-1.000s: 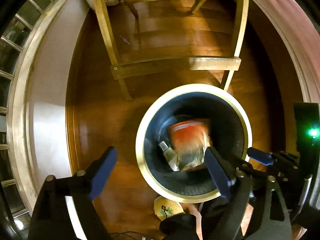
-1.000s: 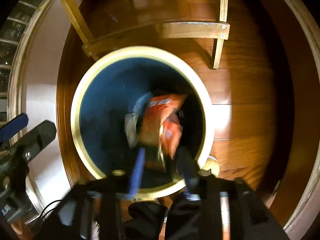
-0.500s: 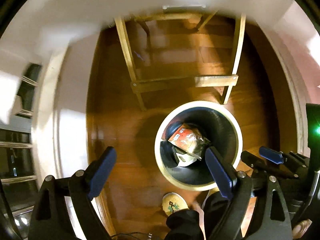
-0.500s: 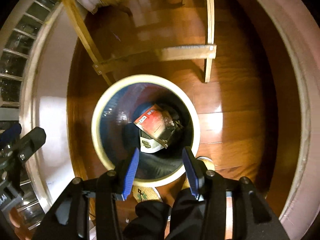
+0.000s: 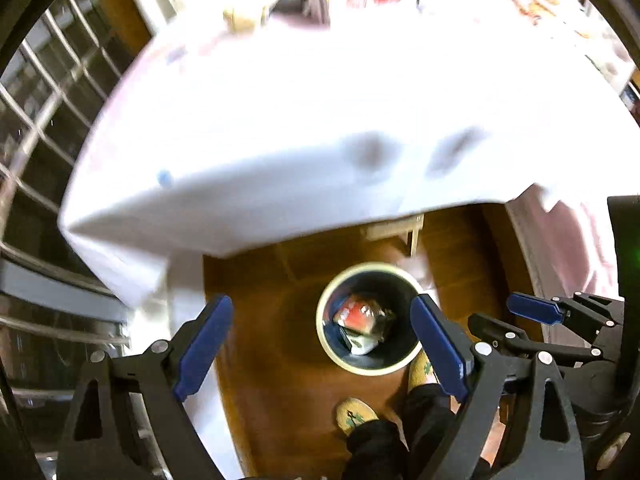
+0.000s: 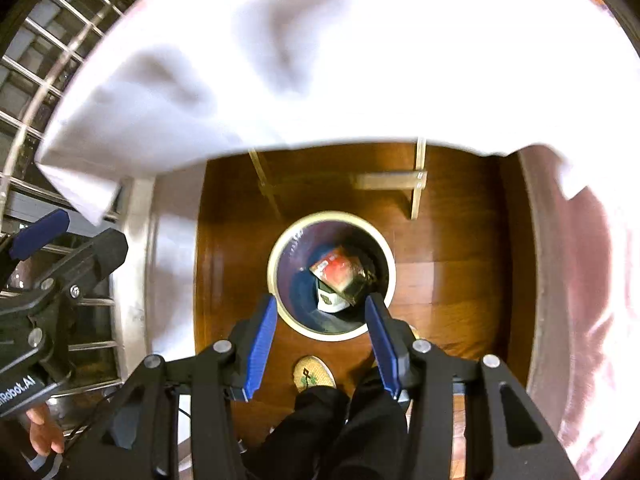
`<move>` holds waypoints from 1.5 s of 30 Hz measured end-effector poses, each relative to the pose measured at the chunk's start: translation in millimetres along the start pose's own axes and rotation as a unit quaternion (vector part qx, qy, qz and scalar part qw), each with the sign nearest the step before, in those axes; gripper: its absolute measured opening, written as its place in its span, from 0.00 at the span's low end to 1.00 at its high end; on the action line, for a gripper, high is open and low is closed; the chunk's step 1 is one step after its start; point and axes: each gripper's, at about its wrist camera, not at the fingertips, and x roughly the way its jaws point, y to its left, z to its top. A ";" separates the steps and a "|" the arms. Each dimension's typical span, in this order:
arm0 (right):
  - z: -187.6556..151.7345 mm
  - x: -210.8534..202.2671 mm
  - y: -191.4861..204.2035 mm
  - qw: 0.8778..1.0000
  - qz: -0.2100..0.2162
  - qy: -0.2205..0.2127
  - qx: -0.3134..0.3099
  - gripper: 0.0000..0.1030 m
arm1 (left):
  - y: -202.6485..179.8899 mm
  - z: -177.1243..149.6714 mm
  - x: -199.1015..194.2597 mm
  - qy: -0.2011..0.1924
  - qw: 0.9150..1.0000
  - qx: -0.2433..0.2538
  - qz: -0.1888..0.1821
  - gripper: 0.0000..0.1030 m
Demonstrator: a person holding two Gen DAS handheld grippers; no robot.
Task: Collect trash
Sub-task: 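Raise both open tools back over the tablecloth, then grasp the pink milk carton with the right tool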
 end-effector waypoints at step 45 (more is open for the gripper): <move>233.9 -147.0 44.3 0.950 -0.007 -0.178 -0.255 0.60 | 65.3 186.9 -88.6 -0.112 0.986 -0.091 0.080 0.87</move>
